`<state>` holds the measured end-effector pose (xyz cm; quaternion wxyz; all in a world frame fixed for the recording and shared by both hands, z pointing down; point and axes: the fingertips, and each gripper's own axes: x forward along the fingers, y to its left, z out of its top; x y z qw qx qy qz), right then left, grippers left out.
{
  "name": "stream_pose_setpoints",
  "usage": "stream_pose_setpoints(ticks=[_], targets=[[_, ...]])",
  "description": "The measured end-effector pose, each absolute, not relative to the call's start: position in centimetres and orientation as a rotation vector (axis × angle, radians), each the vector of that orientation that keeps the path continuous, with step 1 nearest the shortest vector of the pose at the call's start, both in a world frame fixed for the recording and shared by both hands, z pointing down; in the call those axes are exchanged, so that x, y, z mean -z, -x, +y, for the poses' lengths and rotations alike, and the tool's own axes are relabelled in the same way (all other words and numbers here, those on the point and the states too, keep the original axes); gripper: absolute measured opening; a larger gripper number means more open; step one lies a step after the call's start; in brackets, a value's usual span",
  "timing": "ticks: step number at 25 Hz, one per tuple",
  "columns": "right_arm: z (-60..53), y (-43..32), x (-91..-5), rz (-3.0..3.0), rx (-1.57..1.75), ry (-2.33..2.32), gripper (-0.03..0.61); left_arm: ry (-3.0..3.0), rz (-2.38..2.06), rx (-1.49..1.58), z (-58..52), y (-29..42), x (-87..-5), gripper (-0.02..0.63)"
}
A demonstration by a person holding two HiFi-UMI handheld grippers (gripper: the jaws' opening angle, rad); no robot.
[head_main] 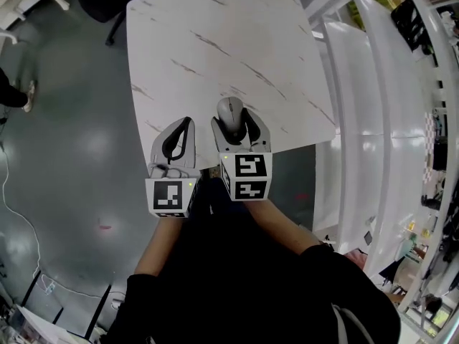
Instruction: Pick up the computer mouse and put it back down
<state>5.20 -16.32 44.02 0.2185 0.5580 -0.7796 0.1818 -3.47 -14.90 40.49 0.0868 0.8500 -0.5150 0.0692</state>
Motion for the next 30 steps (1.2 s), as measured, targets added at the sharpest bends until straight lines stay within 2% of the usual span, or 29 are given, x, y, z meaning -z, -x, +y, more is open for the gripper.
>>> stream_pose_setpoints(ticks=[10, 30], targets=[[-16.2, -6.5, -36.1, -2.255, -0.277, -1.668, 0.268, -2.555, -1.635, -0.124, -14.6, 4.2, -35.3, 0.008], [-16.5, -7.8, -32.3, -2.302, -0.157, -1.754, 0.268, -2.564, -1.7, -0.06, -14.3, 5.1, -31.8, 0.009]])
